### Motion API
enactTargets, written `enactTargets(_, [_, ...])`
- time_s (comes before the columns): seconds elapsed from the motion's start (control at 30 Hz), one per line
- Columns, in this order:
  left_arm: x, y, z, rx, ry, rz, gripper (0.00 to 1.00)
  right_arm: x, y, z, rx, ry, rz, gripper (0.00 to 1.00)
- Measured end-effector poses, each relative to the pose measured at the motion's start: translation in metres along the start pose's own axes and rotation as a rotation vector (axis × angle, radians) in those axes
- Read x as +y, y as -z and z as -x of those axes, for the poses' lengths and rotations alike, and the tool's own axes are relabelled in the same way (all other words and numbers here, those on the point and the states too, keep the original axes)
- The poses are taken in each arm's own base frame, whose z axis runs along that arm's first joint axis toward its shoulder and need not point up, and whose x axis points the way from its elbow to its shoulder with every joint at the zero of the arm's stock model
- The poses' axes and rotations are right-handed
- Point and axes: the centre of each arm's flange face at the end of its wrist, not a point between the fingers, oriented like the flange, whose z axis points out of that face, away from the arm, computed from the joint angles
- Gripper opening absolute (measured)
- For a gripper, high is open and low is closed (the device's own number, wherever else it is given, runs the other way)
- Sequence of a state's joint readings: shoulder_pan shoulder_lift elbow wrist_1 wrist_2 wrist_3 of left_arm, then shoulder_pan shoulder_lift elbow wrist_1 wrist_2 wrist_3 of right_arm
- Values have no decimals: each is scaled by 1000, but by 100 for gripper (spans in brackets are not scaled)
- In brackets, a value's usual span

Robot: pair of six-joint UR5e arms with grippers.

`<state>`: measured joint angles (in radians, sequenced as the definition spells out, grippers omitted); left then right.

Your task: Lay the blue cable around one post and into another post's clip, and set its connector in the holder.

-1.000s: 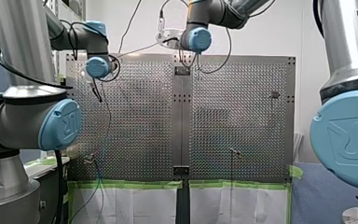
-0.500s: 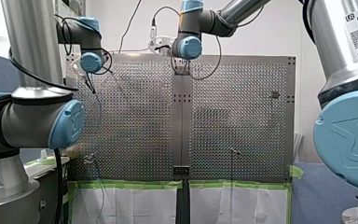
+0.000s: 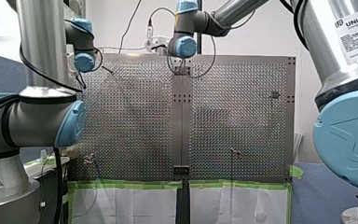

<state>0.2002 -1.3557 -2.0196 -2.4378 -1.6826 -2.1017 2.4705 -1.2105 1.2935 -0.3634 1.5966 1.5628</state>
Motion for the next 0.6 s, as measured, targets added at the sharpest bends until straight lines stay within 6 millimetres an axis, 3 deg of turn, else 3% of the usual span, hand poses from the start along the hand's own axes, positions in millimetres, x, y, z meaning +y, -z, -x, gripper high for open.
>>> enactTargets(0.2, [24, -26, -1, -8, -29, 30, 0, -1, -13, -9, 24, -3, -7, 0])
enactTargets(0.6, [55, -65, 29, -76, -63, 48, 0, -2, -35, -37, 81, -6, -8, 0])
